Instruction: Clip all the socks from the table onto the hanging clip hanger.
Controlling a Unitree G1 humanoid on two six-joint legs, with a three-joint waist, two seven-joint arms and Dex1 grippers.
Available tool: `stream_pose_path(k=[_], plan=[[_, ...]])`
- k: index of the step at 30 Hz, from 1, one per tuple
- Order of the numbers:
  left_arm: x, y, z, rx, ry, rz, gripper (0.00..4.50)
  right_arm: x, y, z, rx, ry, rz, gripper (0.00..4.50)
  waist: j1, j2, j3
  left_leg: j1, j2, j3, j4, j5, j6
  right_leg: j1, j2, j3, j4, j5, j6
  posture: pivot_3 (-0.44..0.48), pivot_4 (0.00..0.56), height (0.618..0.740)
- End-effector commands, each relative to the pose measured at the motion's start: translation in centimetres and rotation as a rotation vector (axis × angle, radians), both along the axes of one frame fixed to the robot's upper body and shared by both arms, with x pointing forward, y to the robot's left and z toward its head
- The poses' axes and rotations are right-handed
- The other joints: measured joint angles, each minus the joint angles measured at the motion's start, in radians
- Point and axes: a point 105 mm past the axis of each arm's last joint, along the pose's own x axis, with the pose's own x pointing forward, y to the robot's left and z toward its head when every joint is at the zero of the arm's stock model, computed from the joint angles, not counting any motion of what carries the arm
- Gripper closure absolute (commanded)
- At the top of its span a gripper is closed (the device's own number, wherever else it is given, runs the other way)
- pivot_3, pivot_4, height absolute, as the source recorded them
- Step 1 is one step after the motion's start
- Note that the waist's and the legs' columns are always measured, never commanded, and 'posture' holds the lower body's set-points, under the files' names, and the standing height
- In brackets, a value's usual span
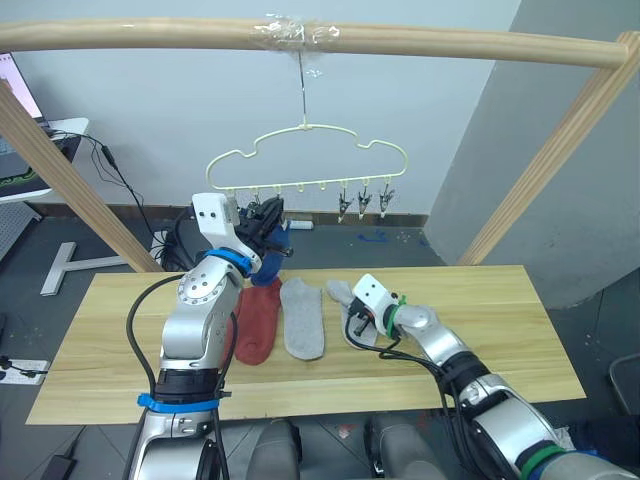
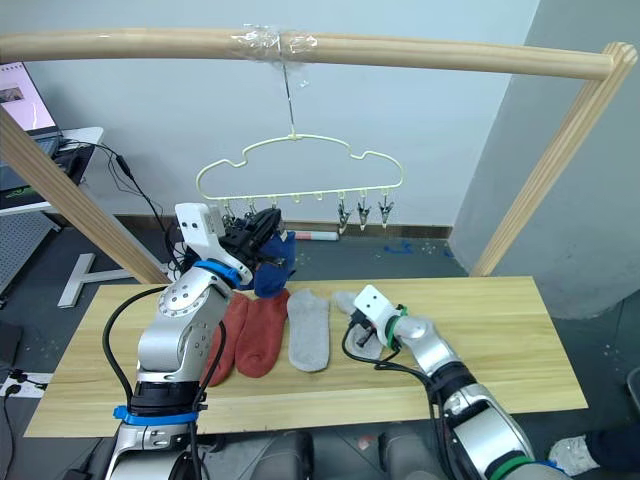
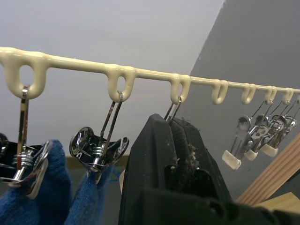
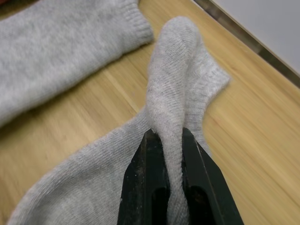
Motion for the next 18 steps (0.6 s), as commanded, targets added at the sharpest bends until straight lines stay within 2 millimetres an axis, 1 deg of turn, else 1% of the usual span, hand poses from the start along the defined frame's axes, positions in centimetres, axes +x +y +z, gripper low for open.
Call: stream_pose_path(k=[1,3,5,9,13,16,18], plan=[[-0.1,0.9,0.4,-0.052,0.019,0.003,4.50,-0.3,0.6,3.9,0.090,-0.105,0.074,4.48,-0.004,0.000,0.000,0.000,0.000,0.000,0.000,0.000,0.000,0.000,0.000,0.000,0.000,0.000,0.000,-0.117,0.163,0.740],[-0.2,1.3,0.0,-0.085,0.056,-0.008,4.50,-1.4,1.3,5.8,0.160,-0.124,0.144,4.48,-0.009,0.000,0.000,0.000,0.000,0.000,0.000,0.000,0.000,0.000,0.000,0.000,0.000,0.000,0.000,-0.124,0.163,0.740],[-0.5,1.5,-0.2,-0.131,0.095,-0.033,4.50,-2.2,1.7,7.5,0.175,-0.180,0.205,4.48,-0.018,0.000,0.000,0.001,0.001,0.000,0.000,0.000,0.000,0.000,0.001,0.000,0.001,0.000,0.000,-0.132,0.162,0.740],[-0.8,1.6,-0.1,-0.309,0.193,-0.103,4.50,-3.4,2.6,10.4,0.235,-0.233,0.272,4.48,-0.025,0.000,0.000,0.003,0.000,-0.001,0.000,0.000,0.000,0.002,0.001,0.000,0.001,0.000,0.001,-0.139,0.162,0.740],[-1.0,1.7,1.0,-0.534,0.260,-0.186,4.50,-4.1,3.6,12.6,0.283,-0.267,0.306,4.48,-0.025,0.000,0.000,0.004,0.000,-0.002,0.000,0.000,0.000,0.003,0.001,0.000,0.001,-0.001,0.001,-0.142,0.159,0.740],[-1.1,2.0,1.5,-0.633,0.293,-0.217,4.50,-4.2,4.1,14.0,0.339,-0.254,0.296,4.48,-0.026,0.000,0.000,0.004,0.000,-0.002,0.000,0.000,0.000,0.003,0.001,0.000,0.001,-0.001,0.001,-0.141,0.161,0.740],[-1.2,1.9,1.9,-0.686,0.310,-0.245,4.50,-4.1,4.3,14.5,0.359,-0.243,0.291,4.48,-0.025,0.000,0.000,0.004,0.000,-0.002,0.000,0.000,0.000,0.002,0.001,0.000,0.001,0.000,0.001,-0.133,0.165,0.740]])
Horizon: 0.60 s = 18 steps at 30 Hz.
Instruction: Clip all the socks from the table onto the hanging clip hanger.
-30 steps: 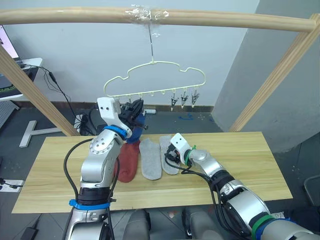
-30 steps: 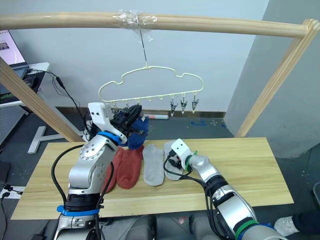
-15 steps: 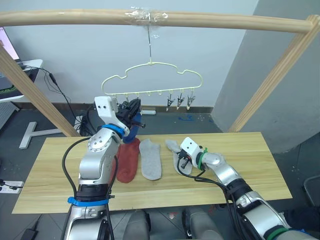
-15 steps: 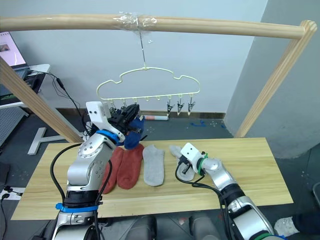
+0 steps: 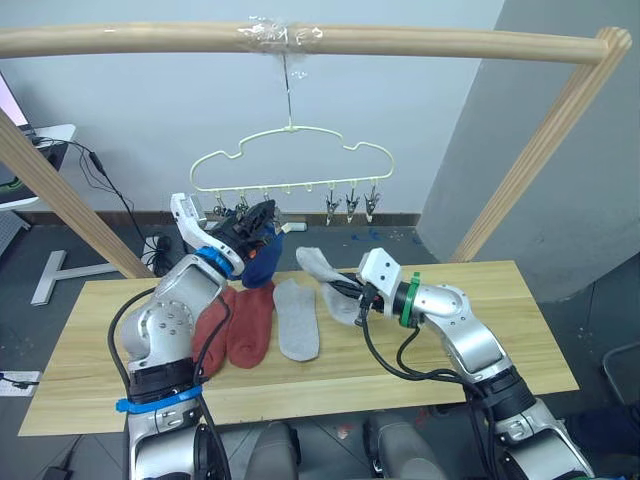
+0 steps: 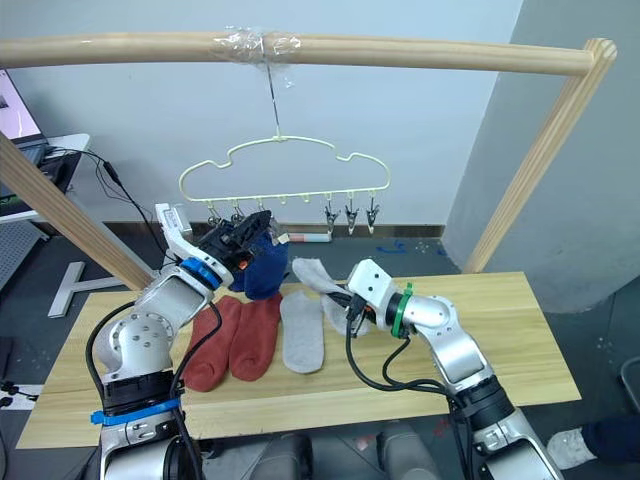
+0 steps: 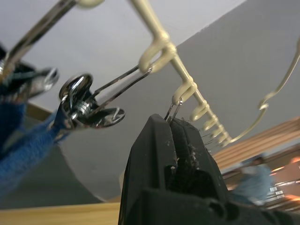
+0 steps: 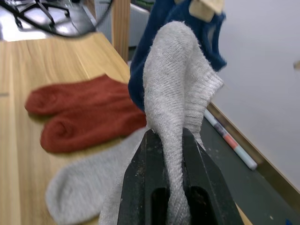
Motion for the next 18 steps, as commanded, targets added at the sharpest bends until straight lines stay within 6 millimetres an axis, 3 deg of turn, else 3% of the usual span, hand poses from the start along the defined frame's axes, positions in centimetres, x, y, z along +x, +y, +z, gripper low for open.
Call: stream_pose_path(k=[1,6,18], plan=[[-0.4,0.2,1.4,-0.109,0.000,-0.039,4.50,0.0,0.2,2.6,0.064,-0.028,0.012,4.48,0.001,0.000,0.000,0.000,0.000,0.000,0.000,0.000,0.000,0.000,0.000,0.000,0.000,0.000,0.000,-0.127,0.168,0.740],[-0.6,0.0,2.2,-0.175,0.002,-0.071,4.50,-0.1,0.1,3.1,0.069,-0.022,0.021,4.48,0.004,0.000,0.000,-0.001,0.000,-0.001,0.000,0.000,0.000,0.000,0.000,0.000,-0.001,0.000,0.000,-0.118,0.172,0.740],[-1.5,-1.3,2.1,-0.192,0.012,-0.130,4.50,0.4,0.8,4.5,0.093,-0.053,0.010,4.48,0.006,0.000,0.000,-0.001,-0.001,0.000,0.000,0.000,0.000,-0.001,0.000,0.000,-0.001,0.000,0.000,-0.118,0.172,0.740]])
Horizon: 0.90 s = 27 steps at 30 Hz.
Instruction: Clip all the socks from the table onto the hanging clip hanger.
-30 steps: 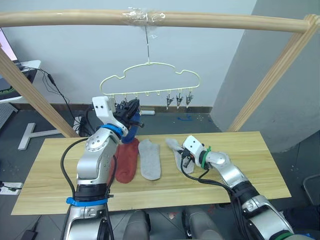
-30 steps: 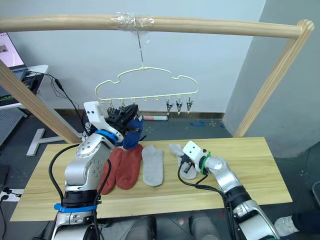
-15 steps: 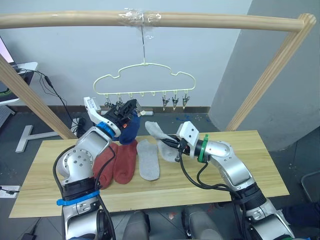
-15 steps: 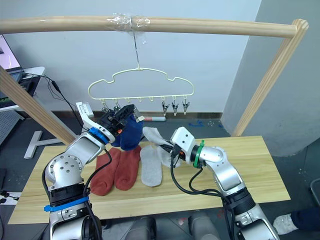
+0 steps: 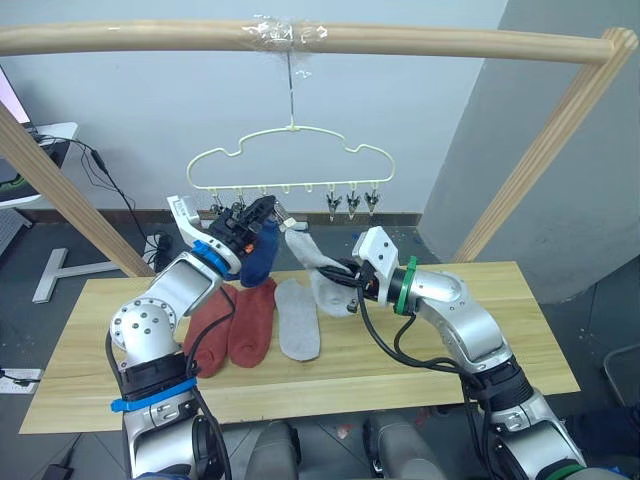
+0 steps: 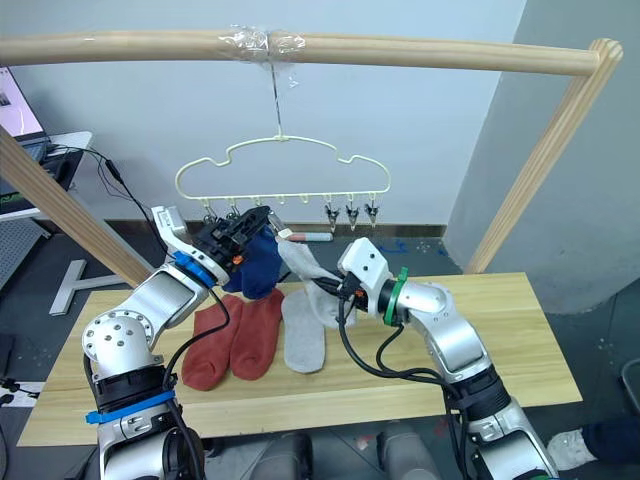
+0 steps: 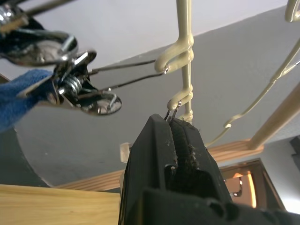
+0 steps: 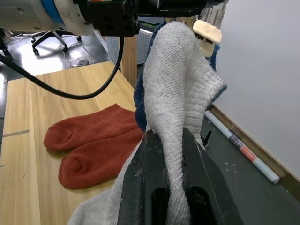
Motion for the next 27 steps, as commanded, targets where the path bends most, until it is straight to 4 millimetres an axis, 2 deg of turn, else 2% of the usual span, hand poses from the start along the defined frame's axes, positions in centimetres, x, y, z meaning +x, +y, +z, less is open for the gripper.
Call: stream_pose_path(k=[1,8,14,17,24,27], plan=[[-0.8,-0.7,1.4,-0.018,-0.056,-0.039,4.50,0.2,0.3,2.1,0.043,-0.076,-0.002,4.48,0.000,0.000,0.000,0.000,0.000,0.000,0.000,0.000,0.000,0.000,0.000,0.000,0.000,0.000,0.000,-0.118,0.172,0.740],[-1.3,-1.3,1.4,-0.023,-0.058,-0.061,4.50,0.0,1.3,2.7,0.032,-0.133,0.026,4.48,0.000,0.000,0.000,0.000,0.000,0.000,0.000,0.000,0.000,0.000,0.000,0.000,0.000,0.000,0.000,-0.118,0.159,0.740],[-1.4,-1.3,1.6,0.014,-0.095,-0.038,4.50,-0.4,2.1,2.3,-0.013,-0.186,0.055,4.48,0.000,0.000,0.000,-0.001,0.000,0.000,0.000,0.000,0.000,0.000,0.000,0.000,0.000,0.000,0.000,-0.122,0.149,0.740],[-1.8,-1.3,1.7,0.005,-0.107,-0.046,3.73,-0.2,2.1,2.2,-0.019,-0.193,0.045,4.50,0.000,0.000,0.000,-0.001,0.000,0.000,0.000,0.000,0.000,-0.001,0.000,0.000,0.000,0.000,0.000,-0.120,0.142,0.740],[-1.6,-0.7,0.7,0.117,-0.084,-0.008,1.41,0.5,1.8,2.1,-0.024,-0.195,0.019,4.50,0.000,0.000,0.000,-0.001,0.000,0.000,0.000,0.000,0.000,-0.001,0.000,0.000,0.000,0.000,0.000,-0.118,0.138,0.740],[-1.5,0.1,-0.6,0.291,-0.068,0.030,1.41,0.8,1.7,1.8,-0.028,-0.179,0.002,4.50,-0.001,0.000,0.000,-0.001,0.000,0.000,0.000,0.000,0.000,-0.001,0.000,0.000,0.000,0.000,0.000,-0.117,0.142,0.740]])
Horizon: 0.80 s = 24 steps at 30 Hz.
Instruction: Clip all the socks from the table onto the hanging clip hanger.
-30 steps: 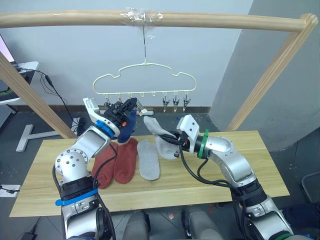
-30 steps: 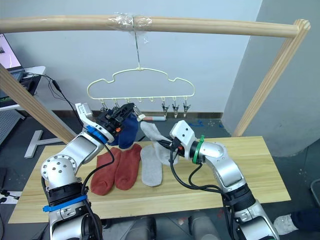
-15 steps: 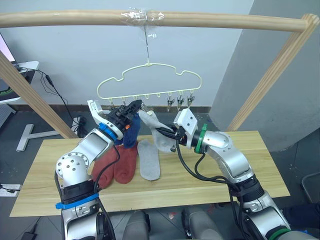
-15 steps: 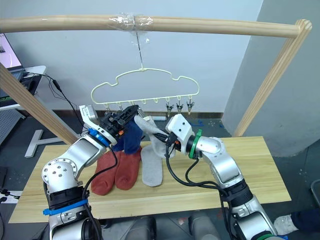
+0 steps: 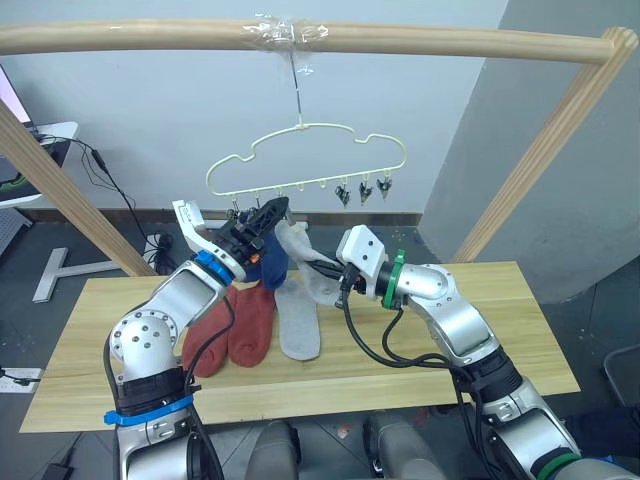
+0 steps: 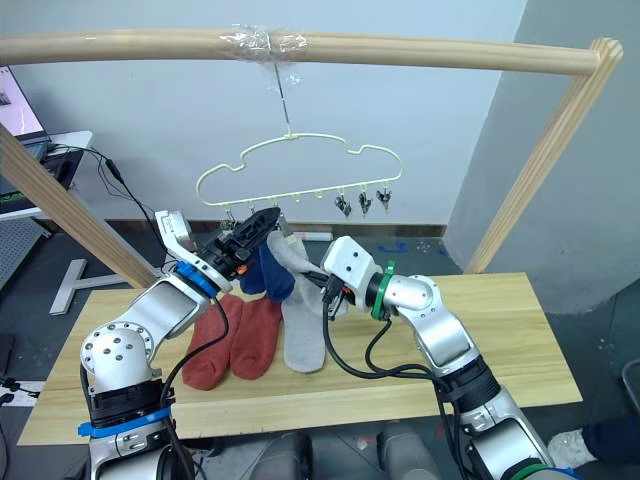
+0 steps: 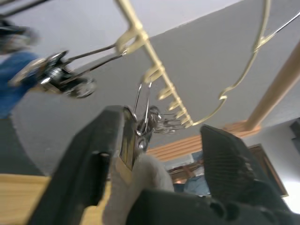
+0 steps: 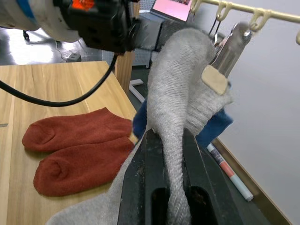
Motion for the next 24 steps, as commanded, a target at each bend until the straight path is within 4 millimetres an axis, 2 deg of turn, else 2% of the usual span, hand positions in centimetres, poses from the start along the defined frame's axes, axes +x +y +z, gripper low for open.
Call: stream_pose_path(k=[1,3,4,5,9,12,14,18,19,22,24], plan=[[-0.3,0.7,0.3,0.180,-0.065,0.035,1.41,0.4,-0.1,1.1,0.019,-0.039,-0.017,4.50,-0.002,0.000,0.000,0.000,0.000,0.000,0.000,0.000,0.000,0.000,0.000,0.000,0.000,0.000,0.000,-0.117,0.142,0.740],[-0.3,1.4,0.3,0.279,-0.091,0.070,1.41,0.6,-0.2,0.7,0.016,-0.015,-0.033,4.50,-0.002,0.000,0.000,0.000,0.000,0.000,0.000,0.000,0.000,0.000,0.000,0.000,0.000,0.000,0.000,-0.119,0.142,0.740],[-0.1,2.0,0.0,0.399,-0.103,0.119,1.41,0.8,-0.4,0.5,0.017,-0.005,-0.048,4.50,-0.001,0.000,0.000,0.000,0.000,0.000,0.000,0.000,0.000,0.000,0.000,0.000,0.000,0.000,0.000,-0.119,0.142,0.740],[-0.2,2.3,-0.3,0.486,-0.104,0.134,1.39,0.8,-0.4,0.3,0.023,0.020,-0.050,4.22,-0.001,0.000,0.000,0.000,0.000,0.000,0.000,0.000,0.000,0.000,0.000,0.000,0.000,0.000,0.000,-0.116,0.146,0.740],[-0.9,2.2,0.3,0.555,-0.178,0.092,1.38,1.2,-0.8,-0.1,0.018,0.051,-0.071,3.09,-0.001,0.000,0.000,0.000,0.000,0.001,-0.001,0.000,0.000,-0.001,0.000,0.000,0.000,0.000,0.000,-0.118,0.146,0.740],[-1.6,2.0,0.3,0.529,-0.206,0.022,1.38,1.6,-1.2,-0.4,0.004,0.053,-0.093,1.99,0.001,0.000,0.000,0.000,0.000,0.001,-0.001,0.000,0.000,-0.001,-0.001,0.000,-0.001,0.000,0.000,-0.116,0.147,0.740],[-2.0,2.0,0.1,0.529,-0.216,-0.007,1.38,1.6,-1.7,-0.6,-0.001,0.063,-0.107,1.44,0.001,0.000,0.000,0.000,0.000,0.001,-0.001,0.000,0.000,-0.001,-0.001,0.000,0.000,0.000,0.000,-0.114,0.148,0.740],[-2.8,2.1,0.0,0.529,-0.224,-0.038,1.38,1.4,-3.6,-1.4,-0.028,0.078,-0.154,0.11,0.001,0.000,0.000,0.000,0.000,0.001,-0.001,0.000,0.000,-0.001,-0.001,0.000,0.000,0.000,0.000,-0.114,0.148,0.740],[-2.8,2.2,0.0,0.535,-0.222,-0.037,1.38,1.4,-3.9,-1.5,-0.035,0.074,-0.165,0.05,0.003,0.000,0.000,-0.001,0.000,0.001,-0.001,0.000,0.000,-0.001,-0.001,0.000,0.000,0.000,0.000,-0.114,0.148,0.740],[-2.5,3.2,-2.2,0.753,-0.181,0.075,1.38,1.4,-5.9,-1.3,-0.028,0.075,-0.250,0.05,0.003,0.000,0.000,-0.001,0.000,0.002,-0.001,0.000,0.000,-0.001,-0.001,0.001,-0.001,0.000,0.000,-0.114,0.145,0.740],[-2.8,3.4,-2.9,0.774,-0.168,0.098,1.38,1.5,-6.8,-0.7,0.000,0.065,-0.310,0.05,0.004,0.000,0.000,-0.001,0.000,0.002,-0.001,0.000,0.000,-0.001,-0.001,0.001,0.000,0.000,0.000,-0.114,0.145,0.740]])
